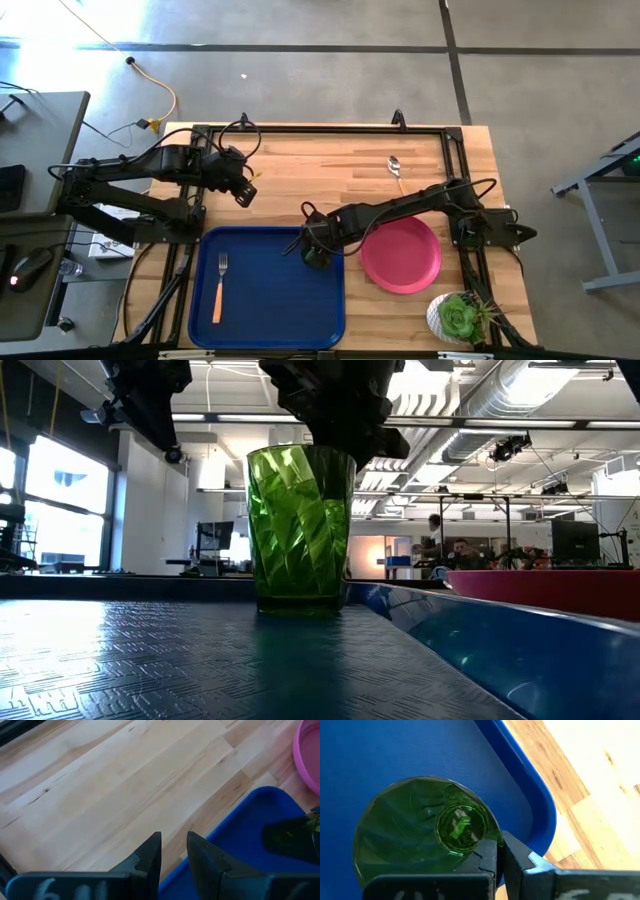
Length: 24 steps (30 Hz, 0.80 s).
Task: Pick and place plate/cup/fork/spoon on tray
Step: Put the green glass on the top right of the blue tray, then move the blue tray to the top of the table
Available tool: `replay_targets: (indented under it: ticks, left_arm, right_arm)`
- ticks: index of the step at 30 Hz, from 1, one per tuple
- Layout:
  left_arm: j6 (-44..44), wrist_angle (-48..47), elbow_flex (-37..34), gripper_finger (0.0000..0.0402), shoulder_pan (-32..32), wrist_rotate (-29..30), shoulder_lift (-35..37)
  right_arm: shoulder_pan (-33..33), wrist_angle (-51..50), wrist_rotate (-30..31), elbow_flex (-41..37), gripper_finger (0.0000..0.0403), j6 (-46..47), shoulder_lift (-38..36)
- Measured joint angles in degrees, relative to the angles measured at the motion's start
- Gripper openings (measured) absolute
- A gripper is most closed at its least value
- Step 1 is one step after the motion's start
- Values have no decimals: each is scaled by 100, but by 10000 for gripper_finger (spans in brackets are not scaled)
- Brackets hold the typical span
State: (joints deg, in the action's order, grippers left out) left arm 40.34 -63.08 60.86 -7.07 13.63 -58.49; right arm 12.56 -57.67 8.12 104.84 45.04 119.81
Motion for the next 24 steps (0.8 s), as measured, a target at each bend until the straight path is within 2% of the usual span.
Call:
replay_targets:
  ticks: [6, 18, 24]
  left_arm:
    - [-4, -1, 0, 81, 0, 0, 1]
    - [-7, -1, 0, 81, 0, 0, 2]
    - [-196, -3, 0, 81, 0, 0, 2]
  right_arm:
    - [0, -11, 0, 0, 11, -2, 0]
    - [-2, -25, -63, 3, 75, 108, -1]
    - [-17, -269, 31, 367, 90, 105, -23]
